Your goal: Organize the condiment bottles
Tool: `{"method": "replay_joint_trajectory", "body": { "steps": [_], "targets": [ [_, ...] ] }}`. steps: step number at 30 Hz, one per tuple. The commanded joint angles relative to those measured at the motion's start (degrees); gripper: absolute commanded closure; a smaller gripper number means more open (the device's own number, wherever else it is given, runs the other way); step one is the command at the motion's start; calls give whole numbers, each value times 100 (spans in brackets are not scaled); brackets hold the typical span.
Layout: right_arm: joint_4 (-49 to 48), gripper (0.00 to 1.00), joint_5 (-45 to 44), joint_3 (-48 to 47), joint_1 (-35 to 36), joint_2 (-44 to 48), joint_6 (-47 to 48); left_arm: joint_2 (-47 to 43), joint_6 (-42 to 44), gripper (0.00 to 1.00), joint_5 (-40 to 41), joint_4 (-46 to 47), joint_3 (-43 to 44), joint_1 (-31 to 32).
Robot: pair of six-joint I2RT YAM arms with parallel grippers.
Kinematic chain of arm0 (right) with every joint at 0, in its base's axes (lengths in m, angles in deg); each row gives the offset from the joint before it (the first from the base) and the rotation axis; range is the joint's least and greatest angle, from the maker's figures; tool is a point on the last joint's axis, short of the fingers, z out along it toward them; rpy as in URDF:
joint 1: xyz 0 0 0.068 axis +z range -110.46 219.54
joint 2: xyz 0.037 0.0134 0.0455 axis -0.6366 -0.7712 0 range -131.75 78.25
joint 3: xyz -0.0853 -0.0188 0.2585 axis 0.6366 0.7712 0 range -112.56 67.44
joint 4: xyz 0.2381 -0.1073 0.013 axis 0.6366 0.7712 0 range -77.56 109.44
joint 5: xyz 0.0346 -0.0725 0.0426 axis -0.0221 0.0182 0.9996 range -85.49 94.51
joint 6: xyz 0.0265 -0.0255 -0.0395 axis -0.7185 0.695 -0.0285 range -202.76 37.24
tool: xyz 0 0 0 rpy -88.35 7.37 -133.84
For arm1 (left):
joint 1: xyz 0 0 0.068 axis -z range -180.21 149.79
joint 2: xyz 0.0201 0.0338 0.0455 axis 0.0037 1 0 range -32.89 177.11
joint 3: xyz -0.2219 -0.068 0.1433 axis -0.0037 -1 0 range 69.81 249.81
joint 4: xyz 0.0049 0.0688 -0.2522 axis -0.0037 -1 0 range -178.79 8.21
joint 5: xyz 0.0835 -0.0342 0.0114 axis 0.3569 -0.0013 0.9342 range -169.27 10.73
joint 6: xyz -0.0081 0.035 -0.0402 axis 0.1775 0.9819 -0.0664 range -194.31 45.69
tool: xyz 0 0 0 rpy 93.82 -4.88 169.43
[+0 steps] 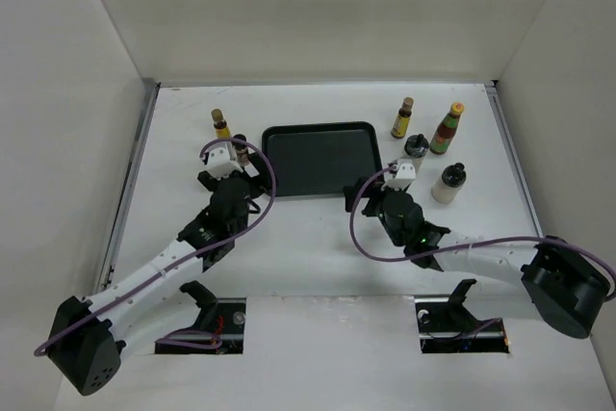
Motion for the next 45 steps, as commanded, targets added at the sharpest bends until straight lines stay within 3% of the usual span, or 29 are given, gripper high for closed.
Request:
{"method": "replay_joint_trajectory", "body": {
  "steps": [1,15,16,18,19,20,21,22,23,27,30,36,45],
  "targets": [
    [-456,0,141,-273,164,-237,-38,-233,124,0,303,-355,248,43],
    [-448,1,772,-431,314,-580,137,926,1292,0,461,13,1539,-501],
    [-439,14,974,-431,314,-554,146,996,1363,0,426,92,1601,-545],
    [-465,60,1177,-423,297,-510,102,1259,1547,2,234,198,1820,-756],
    [-465,71,1195,-414,288,-519,94,1409,1609,20,76,164,1960,-853],
    [-439,75,1222,-431,288,-545,102,1549,1653,46,-13,129,2083,-958],
    [-404,75,1248,-449,270,-580,120,1681,1662,53,-66,50,2189,-1046],
    [-404,74,1248,-458,279,-606,120,1822,1654,52,-84,-29,2294,-1108],
    [-430,71,1248,-458,305,-607,120,1980,1645,47,-75,-108,2391,-1169],
    [-535,41,1248,-458,305,-694,164,2578,1575,29,-137,-293,2664,-1284],
    [-544,33,1362,-475,305,-677,172,2877,1443,24,-154,-294,2691,-1363],
    [-641,37,1925,-554,454,-738,357,3510,1162,24,-365,-259,2796,-1653],
    [-649,35,1916,-686,613,-1037,445,4213,1144,26,-549,14,3112,-1820]
  ]
}}
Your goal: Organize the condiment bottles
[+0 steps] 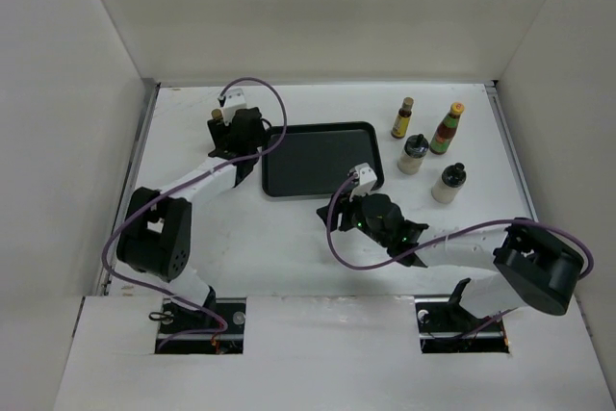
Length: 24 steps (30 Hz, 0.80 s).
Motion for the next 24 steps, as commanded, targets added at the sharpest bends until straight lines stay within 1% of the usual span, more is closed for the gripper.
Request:
{"method": "replay_joint_trajectory", "body": {
  "steps": [1,6,10,12,15,16,17,20,24],
  "targets": [
    [-368,35,102,-212,45,-17,91,242,-76,27,-241,322,413,-89],
    [-306,35,102,-230,45,-26,91,568,-93,34,-295,392,511,-177],
    [-298,35,102,-221,45,-87,82,630,-102,41,-260,445,458,-212],
    [-289,34,102,-230,45,-61,82,630,-120,47,-259,550,388,-221],
    [-368,34,76,-186,36,-87,73,569,-111,64,-259,595,396,-212],
    [-324,34,76,-203,27,-105,73,446,-102,67,-216,638,361,-160],
    [-307,35,76,-221,27,-113,73,306,-93,69,-129,673,309,-125],
    [-376,35,58,-168,36,-17,73,-160,20,70,162,902,186,129],
    [-359,35,23,-142,-52,-26,47,-486,135,70,250,1112,212,516]
  ]
}}
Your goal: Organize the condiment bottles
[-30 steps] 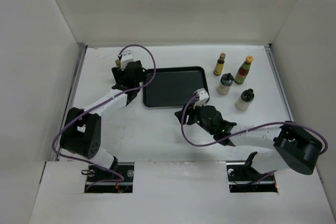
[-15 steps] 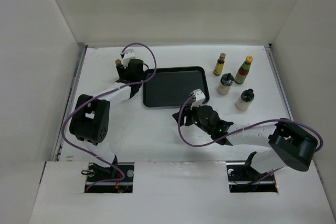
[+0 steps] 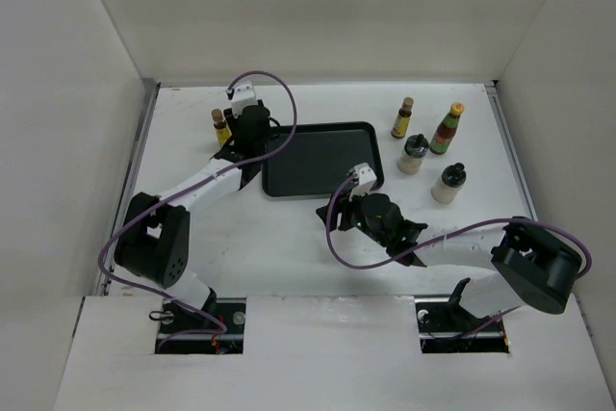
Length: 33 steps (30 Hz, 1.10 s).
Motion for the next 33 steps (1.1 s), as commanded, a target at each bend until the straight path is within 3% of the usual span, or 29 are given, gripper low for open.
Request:
{"method": "replay_joint_trajectory", "body": {
  "steps": [1,12,21,23,30,33],
  "targets": [
    [-331,35,6,-122,-32,64,29,-502,118,70,180,763,76,316],
    [-296,34,-21,-78,-76,152,21,1228,179,69,-250,808,1587,615],
    [-296,33,-30,-43,-103,249,21,1932,162,65,-303,834,1764,563],
    [-340,33,-30,-43,-103,223,21,2012,153,59,-303,825,1738,545],
    [-340,32,-30,-25,-138,214,21,1557,153,19,-303,870,1422,571],
    [-287,32,-30,-52,-120,231,21,890,162,13,-224,861,1045,615]
  ]
}}
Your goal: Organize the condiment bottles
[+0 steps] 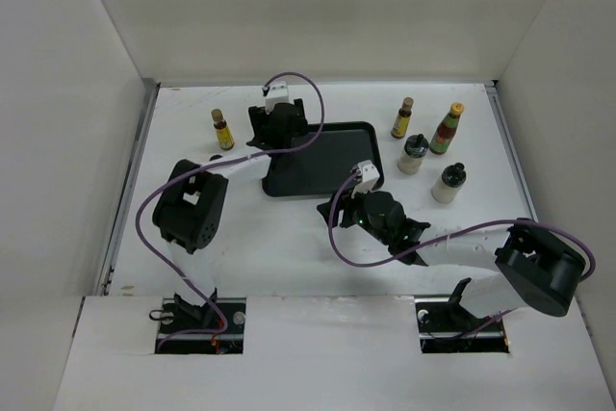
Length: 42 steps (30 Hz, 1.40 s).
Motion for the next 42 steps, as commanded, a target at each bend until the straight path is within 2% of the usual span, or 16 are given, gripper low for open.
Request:
{"method": "replay_joint_trajectory", "body": {
  "steps": [1,8,13,16,23,31,37,39,40,42],
  "targets": [
    [-296,31,-25,-34,-13,128,23,-1216,4,13,130,235,-440,27],
    [-331,30,-8,10,-57,190,-12,-3229,-364,15,841,-97,-2329,-201],
    [-313,28,71,-52,-57,67,-83,-4180,-638,23,1201,-661,-3157,-701],
    [-331,26,80,-60,-57,14,-91,-4147,-629,25,1343,-661,-3237,-825],
    [-331,22,89,-69,-57,-82,-91,-3277,-620,26,1106,-318,-2956,-957],
    [-270,21,115,-104,-83,-126,-91,-2767,-646,32,1071,-73,-2929,-1265],
    [-270,21,133,-131,-75,-179,-91,-2485,-594,50,921,174,-2815,-1361],
    [-270,21,133,-113,-57,-109,-91,-2467,-594,61,904,226,-2841,-1370],
    [-296,21,124,-87,-57,-74,-74,-2546,-594,67,895,253,-2885,-1353],
    [-366,21,107,-34,-83,-4,-91,-2878,-532,72,965,192,-2920,-1274]
  ]
}}
